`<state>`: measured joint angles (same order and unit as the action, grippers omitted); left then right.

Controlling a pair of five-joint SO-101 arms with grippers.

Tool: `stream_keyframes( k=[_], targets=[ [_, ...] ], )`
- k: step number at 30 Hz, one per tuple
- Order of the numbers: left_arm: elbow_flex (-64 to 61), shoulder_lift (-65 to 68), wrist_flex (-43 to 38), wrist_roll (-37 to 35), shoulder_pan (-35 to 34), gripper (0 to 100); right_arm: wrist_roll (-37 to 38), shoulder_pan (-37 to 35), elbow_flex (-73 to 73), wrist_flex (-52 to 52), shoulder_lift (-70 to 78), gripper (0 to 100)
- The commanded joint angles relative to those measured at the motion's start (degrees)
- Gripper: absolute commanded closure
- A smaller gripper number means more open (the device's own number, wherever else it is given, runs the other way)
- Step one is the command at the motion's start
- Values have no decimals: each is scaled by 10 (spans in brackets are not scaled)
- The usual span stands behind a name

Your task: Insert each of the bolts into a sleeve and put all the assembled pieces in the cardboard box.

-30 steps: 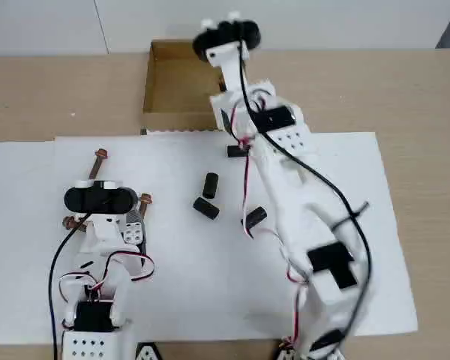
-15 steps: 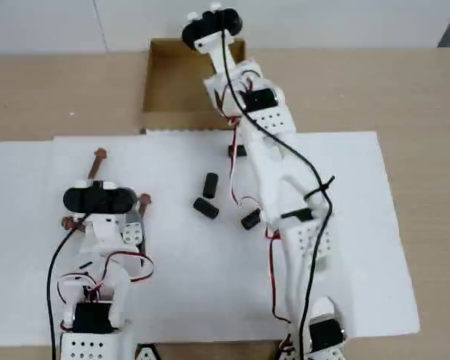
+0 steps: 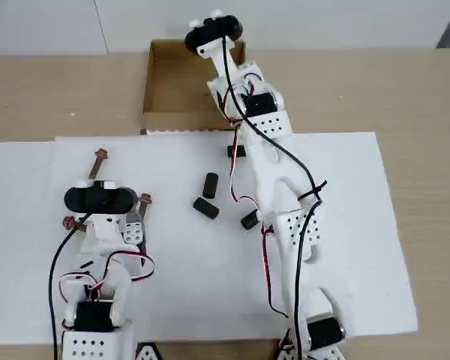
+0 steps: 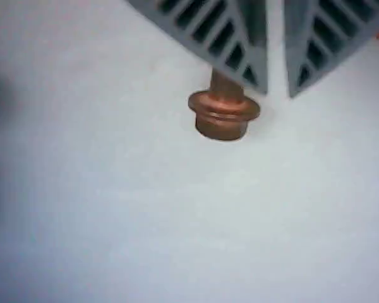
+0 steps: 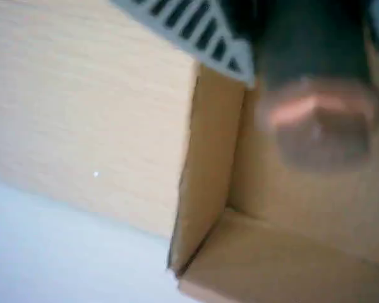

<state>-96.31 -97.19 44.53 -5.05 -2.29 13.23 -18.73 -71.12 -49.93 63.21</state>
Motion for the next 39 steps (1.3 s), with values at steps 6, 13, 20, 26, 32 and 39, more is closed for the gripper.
stream_keyframes(
  k=[6, 13, 20, 26, 32, 39],
  targets=[
    [1, -7, -13, 2, 3, 994, 3, 0, -45, -7, -21, 908],
    [1, -7, -13, 2, 3, 994, 2, -11, -134, -155, -31, 991],
    [1, -7, -13, 2, 3, 994, 2, -19, -253, -325, -33, 995],
    [1, -7, -13, 2, 3, 994, 2, -34, -252, -461, -53, 995],
    [1, -7, -13, 2, 3, 994, 3, -33, -252, -478, -63, 995],
    [1, -7, -13, 1, 3, 994, 7, -31, -251, -487, -59, 995]
  ],
)
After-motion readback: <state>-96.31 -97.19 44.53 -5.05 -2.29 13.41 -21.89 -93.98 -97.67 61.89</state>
